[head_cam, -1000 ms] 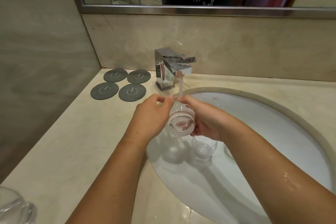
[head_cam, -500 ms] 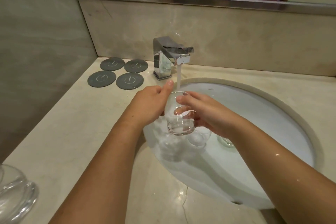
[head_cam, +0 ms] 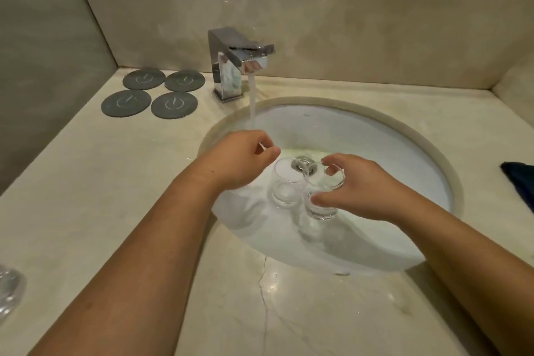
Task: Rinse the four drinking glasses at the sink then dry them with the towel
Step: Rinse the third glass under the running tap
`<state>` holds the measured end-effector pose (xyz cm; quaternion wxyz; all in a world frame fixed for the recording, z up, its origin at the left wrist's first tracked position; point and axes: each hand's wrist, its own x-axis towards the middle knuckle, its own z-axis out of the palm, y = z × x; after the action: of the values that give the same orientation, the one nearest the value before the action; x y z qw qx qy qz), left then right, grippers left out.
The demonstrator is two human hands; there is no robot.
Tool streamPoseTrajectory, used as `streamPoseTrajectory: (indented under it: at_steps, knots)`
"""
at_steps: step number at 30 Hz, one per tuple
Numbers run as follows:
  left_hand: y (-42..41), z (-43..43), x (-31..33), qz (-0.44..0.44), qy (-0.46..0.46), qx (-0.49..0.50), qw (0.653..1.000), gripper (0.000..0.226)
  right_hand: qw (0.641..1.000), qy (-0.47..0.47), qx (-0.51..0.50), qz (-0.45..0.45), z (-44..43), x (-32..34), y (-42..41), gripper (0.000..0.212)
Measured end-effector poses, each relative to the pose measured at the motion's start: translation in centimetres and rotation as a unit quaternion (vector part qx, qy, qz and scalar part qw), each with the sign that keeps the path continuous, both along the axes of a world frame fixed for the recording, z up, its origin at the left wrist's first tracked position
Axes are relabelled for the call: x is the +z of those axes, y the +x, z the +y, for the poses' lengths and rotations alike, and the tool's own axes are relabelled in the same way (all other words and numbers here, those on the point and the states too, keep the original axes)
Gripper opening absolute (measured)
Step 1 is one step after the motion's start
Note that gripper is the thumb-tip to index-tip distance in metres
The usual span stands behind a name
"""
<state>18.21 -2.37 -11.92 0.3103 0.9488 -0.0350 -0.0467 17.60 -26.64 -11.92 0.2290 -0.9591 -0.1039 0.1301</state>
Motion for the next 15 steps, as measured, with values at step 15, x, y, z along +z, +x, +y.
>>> streamPoseTrajectory:
  at_steps: [15]
  knots:
    - [0.3,-0.7,-1.3,0.022,0.111,-0.017,0.993,0.048,0.991,-0.124,-0.020,0.041,0.8,-2.6,0.5,0.073]
